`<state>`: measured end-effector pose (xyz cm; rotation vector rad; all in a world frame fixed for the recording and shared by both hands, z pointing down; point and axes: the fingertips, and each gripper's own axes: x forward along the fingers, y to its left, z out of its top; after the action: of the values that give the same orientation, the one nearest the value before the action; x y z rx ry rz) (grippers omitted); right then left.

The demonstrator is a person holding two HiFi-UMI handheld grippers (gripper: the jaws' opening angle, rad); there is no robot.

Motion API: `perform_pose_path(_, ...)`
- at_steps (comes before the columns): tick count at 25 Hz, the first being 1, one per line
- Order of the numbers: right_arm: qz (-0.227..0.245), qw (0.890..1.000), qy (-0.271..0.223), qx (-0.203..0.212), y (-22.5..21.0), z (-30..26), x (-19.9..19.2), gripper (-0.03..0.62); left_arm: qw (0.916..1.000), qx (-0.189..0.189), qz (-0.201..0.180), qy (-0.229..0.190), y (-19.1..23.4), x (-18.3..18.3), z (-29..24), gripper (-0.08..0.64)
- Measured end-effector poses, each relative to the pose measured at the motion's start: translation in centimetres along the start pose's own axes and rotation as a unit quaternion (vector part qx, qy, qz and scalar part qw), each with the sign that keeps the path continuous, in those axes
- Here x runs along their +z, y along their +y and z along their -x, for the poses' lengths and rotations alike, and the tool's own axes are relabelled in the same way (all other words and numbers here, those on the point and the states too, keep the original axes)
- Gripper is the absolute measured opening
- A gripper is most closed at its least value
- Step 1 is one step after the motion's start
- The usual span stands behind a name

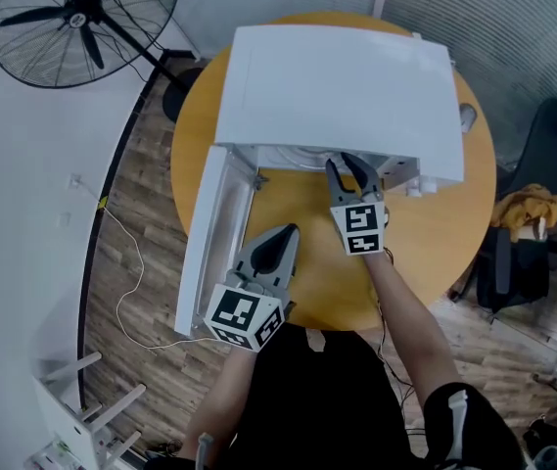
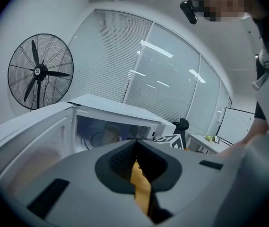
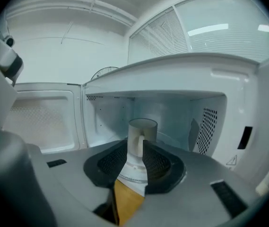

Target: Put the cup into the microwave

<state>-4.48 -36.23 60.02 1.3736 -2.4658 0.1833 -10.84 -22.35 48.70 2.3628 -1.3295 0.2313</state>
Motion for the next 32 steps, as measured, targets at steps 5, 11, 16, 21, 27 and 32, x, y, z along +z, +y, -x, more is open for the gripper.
perform_pose_path(5,0.007,1.0,-0.012,0.018,0.9,2.8,0.8,0.103,0.9998,0.019,0.0,-0.007,-1.6,-0.9,1.8,-0.005)
perform_pose_path(11,0.015,0.999,-0.024,0.044,2.3,6.5,1.5,0.079,0.9988,0.043,0.001,-0.023,-3.8,-1.5,4.0,-0.005)
perform_pose_path(16,0.014,0.997,-0.032,0.065,3.8,9.4,2.2,0.06,0.9982,0.054,-0.001,-0.026,-5.3,-1.8,5.6,-0.005)
perform_pose_path(21,0.011,0.995,-0.036,0.091,5.3,11.8,2.7,0.048,0.998,0.057,-0.002,-0.029,-5.9,-2.1,6.3,-0.005)
perform_pose_path(27,0.001,0.995,-0.042,0.093,6.3,14.2,3.3,0.03,0.9982,0.05,-0.005,-0.031,-6.0,-2.0,6.9,-0.005)
perform_pose_path(32,-0.002,0.995,-0.05,0.086,7.7,16.3,4.4,0.011,0.9987,0.037,-0.009,-0.033,-6.0,-2.0,8.2,-0.005)
